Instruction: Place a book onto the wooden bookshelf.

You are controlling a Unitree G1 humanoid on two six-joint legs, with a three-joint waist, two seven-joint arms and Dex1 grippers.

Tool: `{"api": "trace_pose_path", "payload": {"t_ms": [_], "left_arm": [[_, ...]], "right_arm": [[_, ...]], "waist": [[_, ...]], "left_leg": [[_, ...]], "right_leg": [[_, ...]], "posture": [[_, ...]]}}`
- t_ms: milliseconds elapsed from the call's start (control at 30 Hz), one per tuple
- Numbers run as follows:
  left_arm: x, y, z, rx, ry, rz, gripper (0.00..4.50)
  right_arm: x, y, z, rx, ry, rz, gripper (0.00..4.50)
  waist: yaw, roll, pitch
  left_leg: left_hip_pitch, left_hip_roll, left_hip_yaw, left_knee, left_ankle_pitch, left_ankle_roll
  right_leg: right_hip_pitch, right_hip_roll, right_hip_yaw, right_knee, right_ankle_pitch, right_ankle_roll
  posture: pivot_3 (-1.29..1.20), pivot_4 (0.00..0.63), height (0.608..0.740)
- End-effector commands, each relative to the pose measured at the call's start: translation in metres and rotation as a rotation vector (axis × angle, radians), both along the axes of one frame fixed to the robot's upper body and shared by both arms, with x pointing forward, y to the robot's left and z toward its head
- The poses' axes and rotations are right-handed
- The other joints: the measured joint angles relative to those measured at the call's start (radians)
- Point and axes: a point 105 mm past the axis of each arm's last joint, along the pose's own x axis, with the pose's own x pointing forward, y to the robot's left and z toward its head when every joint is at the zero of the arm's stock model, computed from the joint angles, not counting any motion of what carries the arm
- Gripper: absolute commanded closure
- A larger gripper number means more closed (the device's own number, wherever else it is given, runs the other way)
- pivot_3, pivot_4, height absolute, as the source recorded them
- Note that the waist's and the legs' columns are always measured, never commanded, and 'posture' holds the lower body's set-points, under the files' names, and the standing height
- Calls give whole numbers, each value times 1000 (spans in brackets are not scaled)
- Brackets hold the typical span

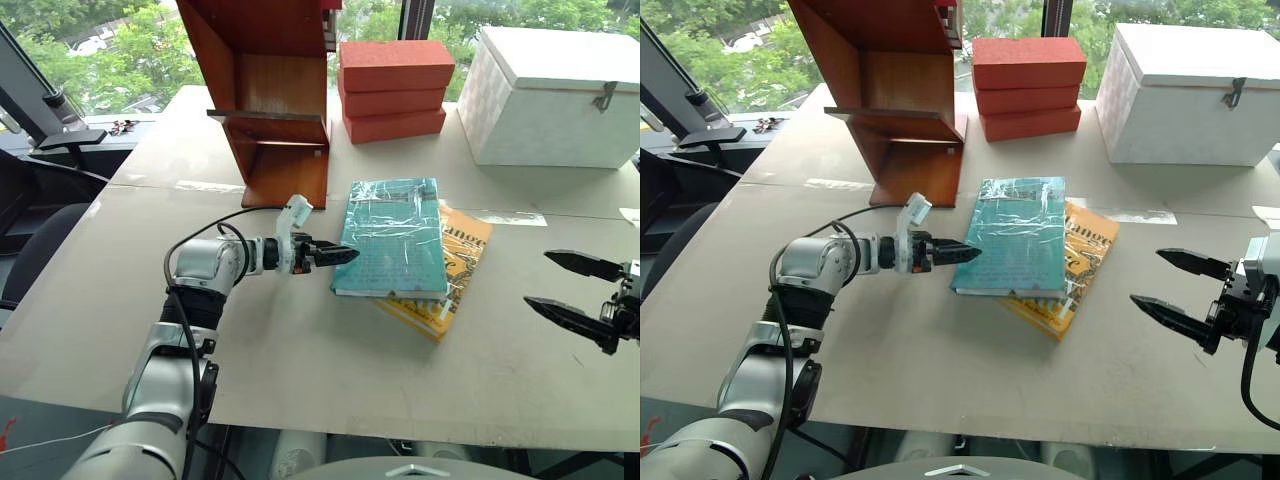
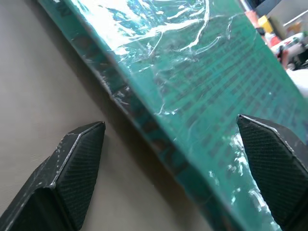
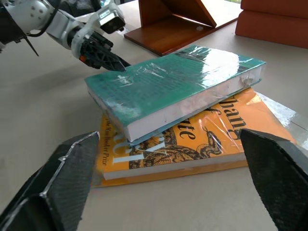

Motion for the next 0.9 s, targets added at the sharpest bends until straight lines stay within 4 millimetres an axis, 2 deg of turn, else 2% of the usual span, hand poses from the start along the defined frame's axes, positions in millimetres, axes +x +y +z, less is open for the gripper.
{"api": "trace_pose_path", "payload": {"t_ms": [33,233,267,333,567,600,733,800,900], "left_arm": [[-11,-15,-10,-89,167,-54,0],[-12,-32,-10,-158,273,-88,0],[-10,-34,-10,-168,280,-77,247],[-6,-35,-8,-197,285,-59,797],[-2,-34,5,-233,236,-47,4088],[-2,-34,13,-253,218,-52,4444],[-5,-38,47,-316,108,-86,4444],[-16,-43,74,-270,-80,-141,4444],[-30,-54,100,-129,-413,-195,4444]], "right_arm": [[-6,3,19,0,-67,10,75],[-10,3,24,6,-78,16,75],[-10,3,25,8,-76,21,12],[-11,3,27,12,-80,23,0],[-8,2,31,32,-80,15,0],[-7,2,31,35,-80,15,0],[-3,3,33,48,-87,18,0],[2,3,38,64,-107,15,0],[9,0,44,80,-133,3,0]], "waist": [[2,0,0],[7,-1,0],[7,-1,0],[5,-1,0],[3,-3,1],[3,-3,2],[3,-4,2],[1,-4,3],[4,-4,3]], "left_leg": [[0,0,0,0,0,0],[-2,-1,-2,1,0,0],[-2,-2,-2,2,0,0],[-2,-3,-2,2,0,0],[-2,-3,-3,1,0,0],[-2,-3,-3,1,0,0],[-2,-3,-3,2,0,0],[-2,-3,-3,2,0,0],[-2,-3,-2,1,0,0]], "right_leg": [[0,0,0,0,0,0],[1,0,1,0,0,-1],[1,0,2,0,0,-1],[1,0,2,0,0,-1],[1,0,2,0,2,-4],[1,0,2,0,2,-4],[1,0,3,0,2,-4],[0,0,3,0,2,-4],[0,0,4,0,3,-4]], "posture": [[0,150,740],[0,150,740],[0,150,740],[0,150,740],[0,150,740],[0,150,740],[0,150,740],[0,150,740],[0,150,740]]}}
